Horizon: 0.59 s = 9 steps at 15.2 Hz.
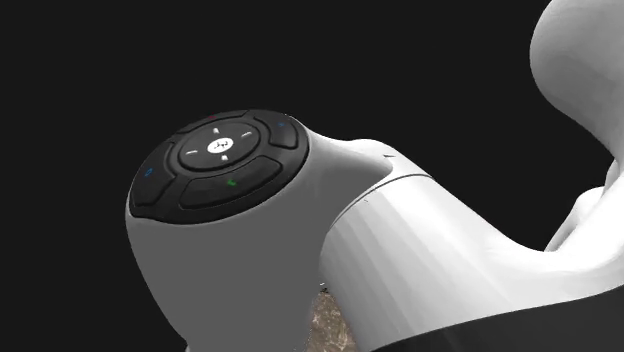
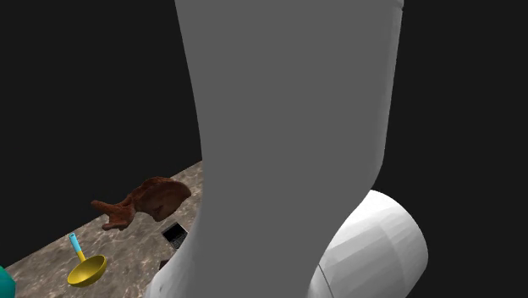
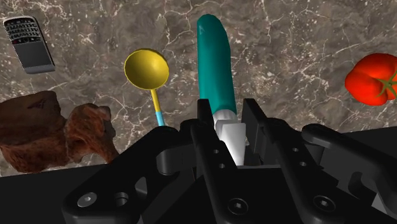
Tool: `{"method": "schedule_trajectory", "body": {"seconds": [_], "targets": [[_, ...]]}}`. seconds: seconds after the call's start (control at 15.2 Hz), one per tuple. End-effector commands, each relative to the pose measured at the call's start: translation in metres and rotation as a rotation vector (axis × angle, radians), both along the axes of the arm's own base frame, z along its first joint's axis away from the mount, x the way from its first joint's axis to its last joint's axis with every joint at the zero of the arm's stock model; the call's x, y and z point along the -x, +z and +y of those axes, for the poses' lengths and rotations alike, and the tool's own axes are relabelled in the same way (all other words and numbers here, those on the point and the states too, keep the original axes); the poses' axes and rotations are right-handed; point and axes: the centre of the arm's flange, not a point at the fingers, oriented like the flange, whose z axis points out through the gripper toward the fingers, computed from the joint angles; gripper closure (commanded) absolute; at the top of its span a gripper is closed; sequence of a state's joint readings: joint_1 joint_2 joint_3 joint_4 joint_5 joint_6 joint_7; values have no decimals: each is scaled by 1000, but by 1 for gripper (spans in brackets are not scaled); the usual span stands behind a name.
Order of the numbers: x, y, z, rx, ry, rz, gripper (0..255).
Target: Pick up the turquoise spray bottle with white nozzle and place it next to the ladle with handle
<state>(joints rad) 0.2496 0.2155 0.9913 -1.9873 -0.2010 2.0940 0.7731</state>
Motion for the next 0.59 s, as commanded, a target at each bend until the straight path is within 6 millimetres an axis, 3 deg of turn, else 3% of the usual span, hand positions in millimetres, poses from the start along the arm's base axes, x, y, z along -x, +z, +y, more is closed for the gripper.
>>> {"method": "schedule_trajectory", "body": {"seconds": [0.0, 0.53], "targets": [[1, -10, 0, 0, 0, 0, 255], [1, -52, 0, 0, 0, 0, 255]]}}
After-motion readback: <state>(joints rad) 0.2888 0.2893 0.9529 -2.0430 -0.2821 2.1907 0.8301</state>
